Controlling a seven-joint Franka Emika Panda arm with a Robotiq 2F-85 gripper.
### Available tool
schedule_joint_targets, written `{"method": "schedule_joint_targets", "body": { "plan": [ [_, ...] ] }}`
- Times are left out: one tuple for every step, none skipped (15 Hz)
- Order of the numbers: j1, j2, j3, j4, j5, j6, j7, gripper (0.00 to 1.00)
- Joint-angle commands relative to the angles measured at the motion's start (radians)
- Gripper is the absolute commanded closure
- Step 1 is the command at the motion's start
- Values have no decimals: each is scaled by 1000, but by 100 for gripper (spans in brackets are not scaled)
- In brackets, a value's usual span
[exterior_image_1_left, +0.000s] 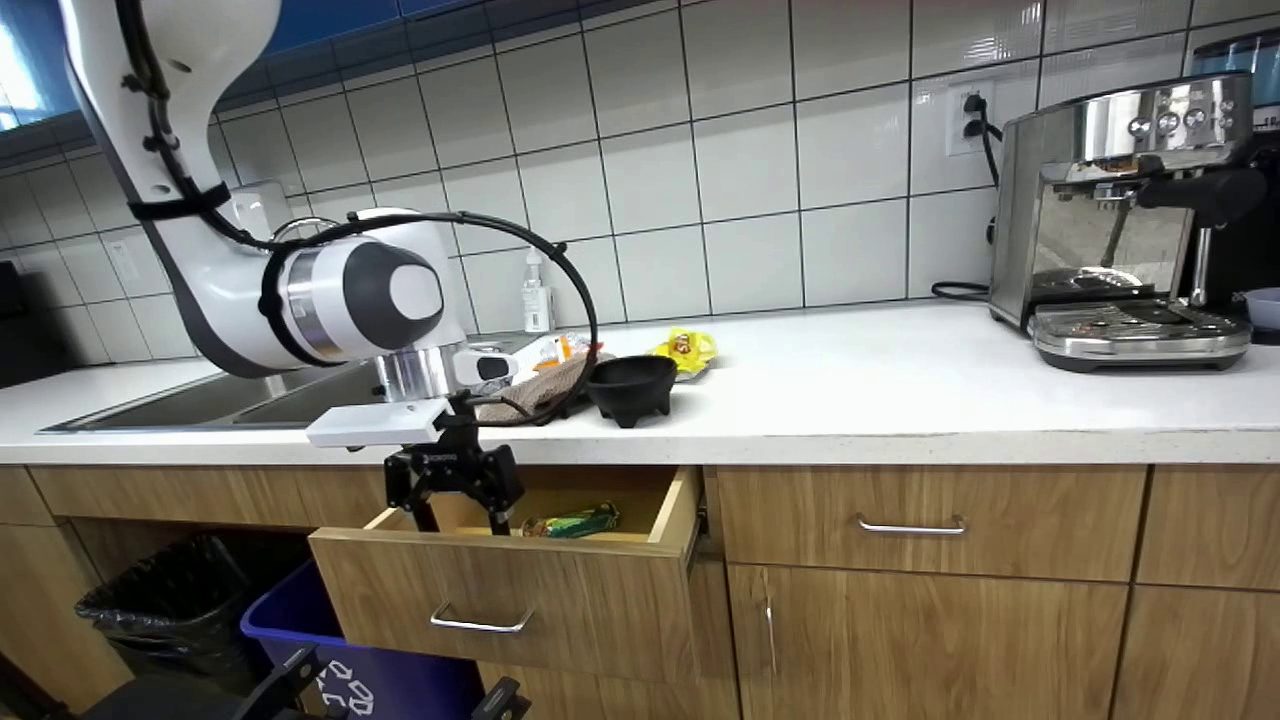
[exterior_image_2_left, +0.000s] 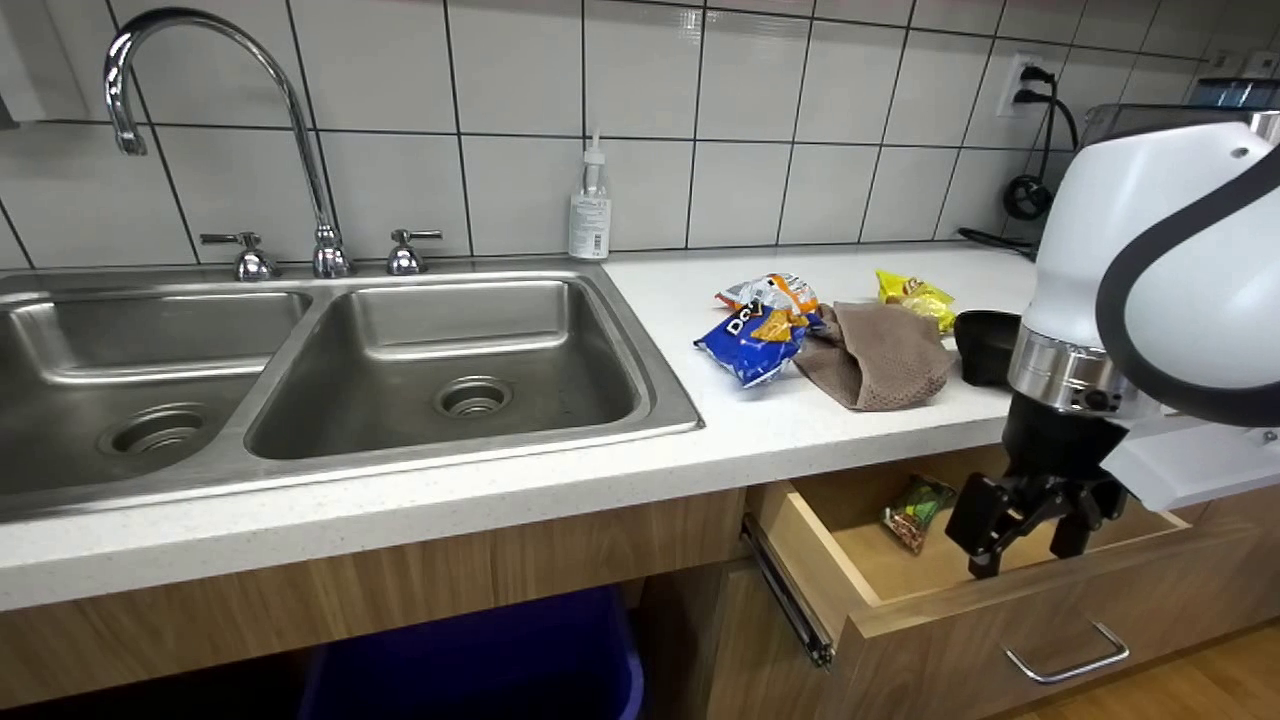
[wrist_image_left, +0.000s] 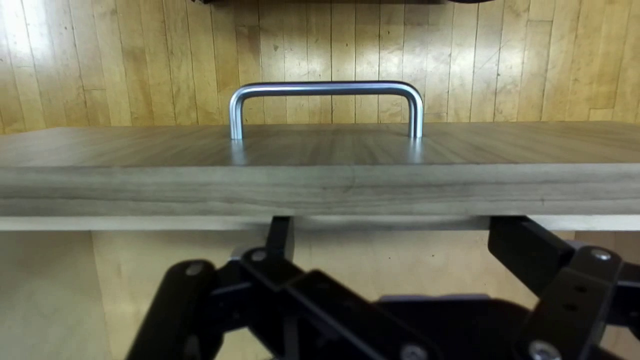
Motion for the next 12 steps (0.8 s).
{"method": "schedule_joint_targets", "body": {
  "plan": [
    [26, -57, -9, -79, 6, -4, 52, 0],
    [27, -67, -7, -91, 9, -4, 55, 0],
    [26, -75, -5, -102, 11, 0, 58, 0],
    [25, -80, -2, -109, 15, -1, 57, 0],
    [23, -85, -1, -116, 17, -3, 57, 0],
    [22, -90, 2, -122, 21, -3, 55, 0],
    [17, -96, 11, -130, 40, -5, 43, 0],
    [14, -98, 17, -135, 55, -7, 38, 0],
    [13, -98, 19, -136, 68, -8, 36, 0],
    [17, -101, 13, -137, 64, -10, 45, 0],
    [20, -103, 5, -128, 50, -17, 55, 0],
    [21, -92, 1, -99, 44, -31, 59, 0]
  ]
}}
